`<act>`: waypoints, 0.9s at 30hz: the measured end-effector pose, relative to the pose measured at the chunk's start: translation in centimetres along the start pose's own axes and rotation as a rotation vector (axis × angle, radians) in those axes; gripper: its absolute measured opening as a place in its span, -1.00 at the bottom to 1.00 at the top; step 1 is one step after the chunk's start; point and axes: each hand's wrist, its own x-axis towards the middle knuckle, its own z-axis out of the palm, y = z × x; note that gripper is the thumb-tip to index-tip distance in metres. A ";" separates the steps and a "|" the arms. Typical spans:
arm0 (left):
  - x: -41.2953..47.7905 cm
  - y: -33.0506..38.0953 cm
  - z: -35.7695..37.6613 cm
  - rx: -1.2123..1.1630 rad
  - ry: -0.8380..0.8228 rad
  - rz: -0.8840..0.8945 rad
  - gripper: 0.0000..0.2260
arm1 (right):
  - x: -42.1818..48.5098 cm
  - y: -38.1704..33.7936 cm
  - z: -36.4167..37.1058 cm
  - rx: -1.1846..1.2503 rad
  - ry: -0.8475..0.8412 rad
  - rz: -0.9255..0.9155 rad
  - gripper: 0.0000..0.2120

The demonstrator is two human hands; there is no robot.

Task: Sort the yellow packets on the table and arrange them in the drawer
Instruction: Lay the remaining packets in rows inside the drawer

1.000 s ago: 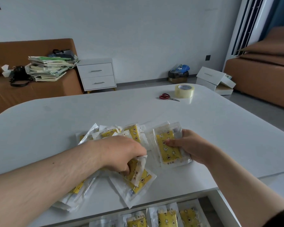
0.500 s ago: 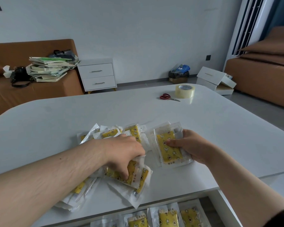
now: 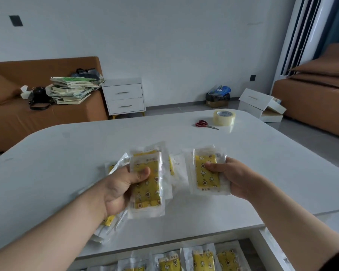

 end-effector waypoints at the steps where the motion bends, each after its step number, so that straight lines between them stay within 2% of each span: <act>1: -1.1 -0.2 0.2 -0.079 0.040 0.007 -0.34 | -0.8 -0.3 0.6 0.027 -0.007 0.003 -0.77; 4: -5.1 -0.3 0.5 -0.205 0.170 0.023 -0.54 | -3.6 -0.9 3.0 0.059 -0.033 0.043 -0.79; 8: -11.1 -0.6 0.7 -0.298 0.209 0.068 -0.55 | -7.9 -0.6 6.3 0.052 -0.019 0.150 -0.86; 12: -16.5 -1.6 0.5 -0.227 0.225 0.086 -0.66 | -12.1 0.6 8.2 0.068 -0.025 0.238 -0.83; 14: -18.3 -1.9 -0.4 -0.175 0.190 0.108 -0.57 | -13.6 1.0 8.9 0.072 -0.033 0.263 -0.81; 16: -19.6 -2.4 -2.2 -0.112 0.203 0.121 -0.31 | -15.0 1.7 9.6 0.075 -0.036 0.256 -0.74; 17: -19.8 -2.7 -2.9 -0.091 0.221 0.115 -0.25 | -15.5 2.0 9.7 0.072 -0.049 0.241 -0.69; 18: -20.1 -3.1 -3.6 -0.079 0.254 0.099 -0.26 | -16.0 2.4 10.0 0.056 -0.069 0.232 -0.66; 21: -20.4 -4.1 -5.5 -0.037 0.370 0.079 -0.58 | -16.9 3.8 10.7 -0.008 -0.110 0.238 -0.74; 27: -20.0 -5.2 -7.6 0.115 0.430 -0.011 -0.64 | -15.8 6.4 12.1 -0.148 -0.104 0.282 -0.76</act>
